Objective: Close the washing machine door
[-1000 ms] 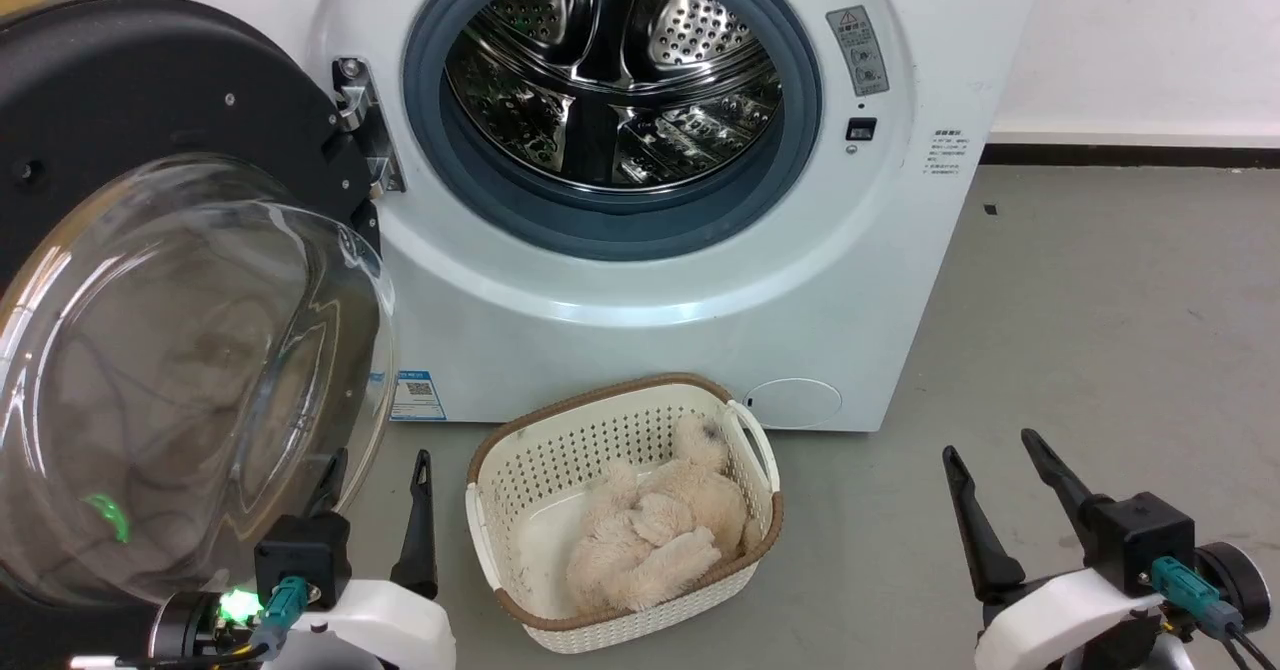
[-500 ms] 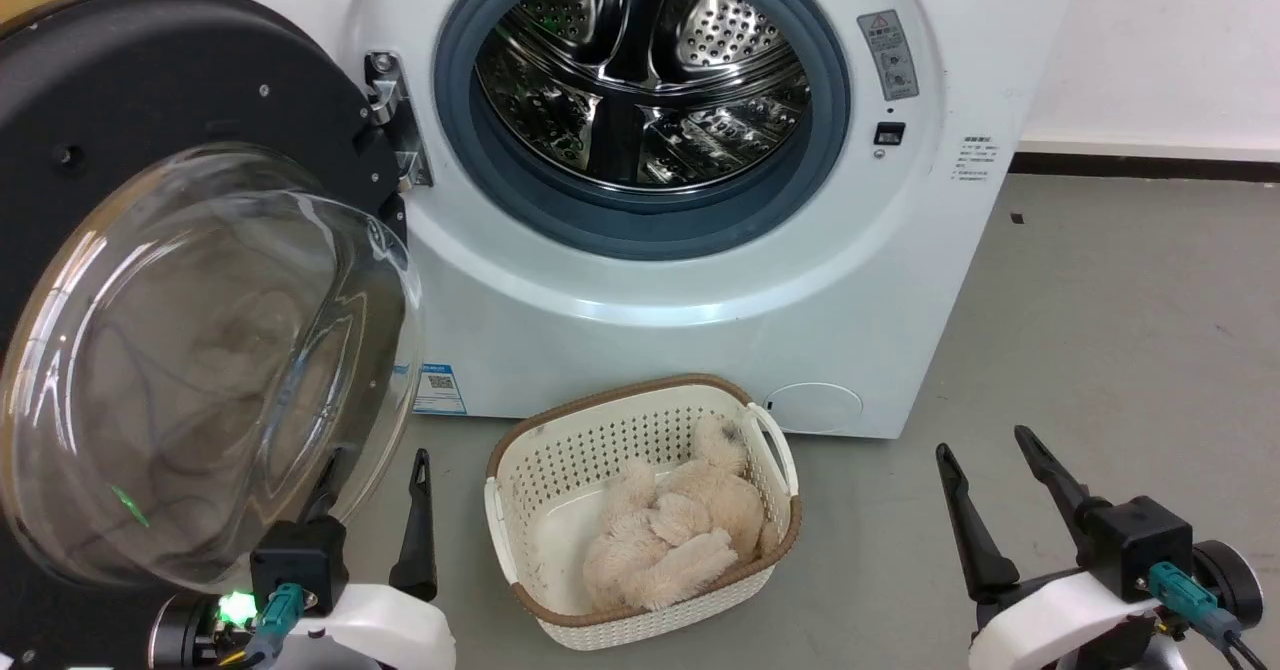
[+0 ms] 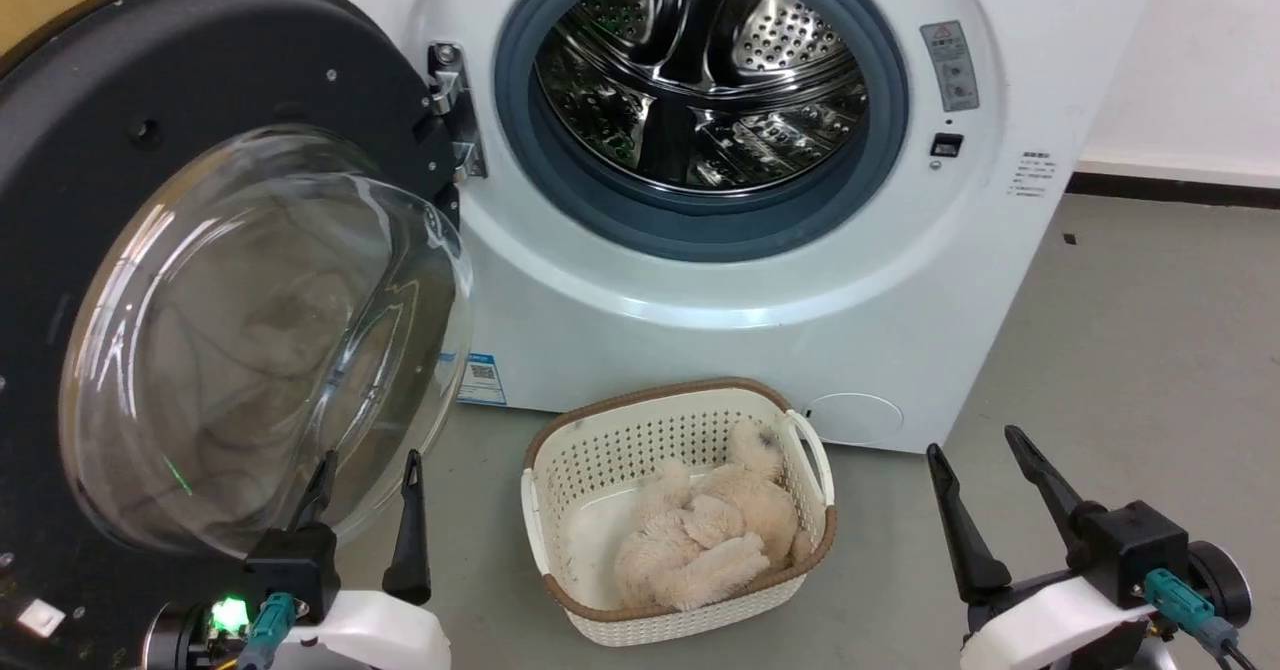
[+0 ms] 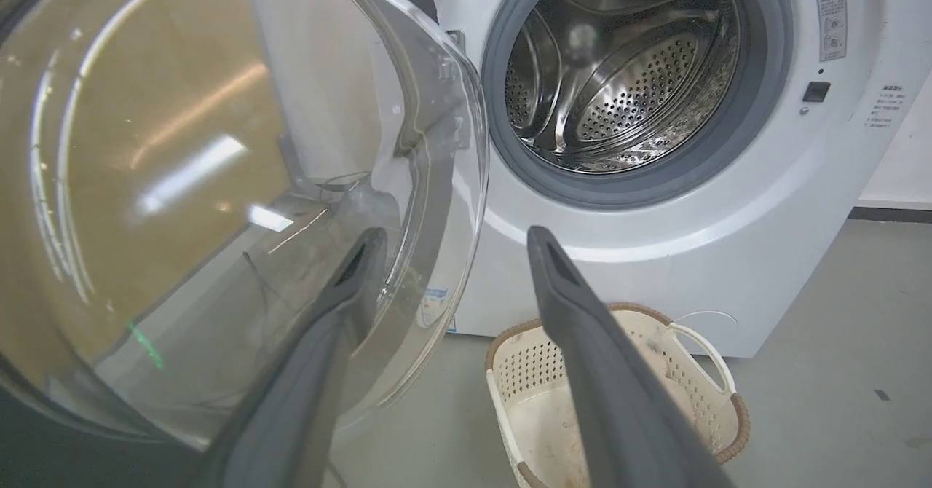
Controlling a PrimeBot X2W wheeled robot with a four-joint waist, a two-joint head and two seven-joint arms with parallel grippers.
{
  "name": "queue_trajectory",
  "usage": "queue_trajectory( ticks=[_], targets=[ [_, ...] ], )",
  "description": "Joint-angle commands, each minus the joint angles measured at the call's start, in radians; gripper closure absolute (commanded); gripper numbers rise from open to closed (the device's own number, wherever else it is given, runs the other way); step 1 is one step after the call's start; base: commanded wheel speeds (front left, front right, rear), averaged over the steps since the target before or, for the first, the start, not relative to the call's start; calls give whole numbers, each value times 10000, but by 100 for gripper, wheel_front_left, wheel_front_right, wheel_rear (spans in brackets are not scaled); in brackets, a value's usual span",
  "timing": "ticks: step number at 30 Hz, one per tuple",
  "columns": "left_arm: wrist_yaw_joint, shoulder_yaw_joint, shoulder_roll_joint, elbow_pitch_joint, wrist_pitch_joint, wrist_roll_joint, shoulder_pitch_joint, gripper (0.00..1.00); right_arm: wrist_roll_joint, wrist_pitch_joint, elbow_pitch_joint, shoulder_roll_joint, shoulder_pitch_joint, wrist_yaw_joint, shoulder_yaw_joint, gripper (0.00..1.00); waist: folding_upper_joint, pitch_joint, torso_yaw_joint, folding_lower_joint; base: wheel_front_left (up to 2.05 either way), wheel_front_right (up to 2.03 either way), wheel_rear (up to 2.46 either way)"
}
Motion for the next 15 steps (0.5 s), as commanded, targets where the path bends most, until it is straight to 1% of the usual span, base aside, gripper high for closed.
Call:
queue_trajectory(
  ticks=[1,15],
  targets=[
    [24,27,1,23,-116,-75,119,0,121,-129,15,17,42,3,49,0,0,-10,117,0,0,0,0],
    [36,127,0,40,-429,-129,192,0,261,-442,135,22,49,4,365,0,0,-69,913,0,0,0,0]
  ],
)
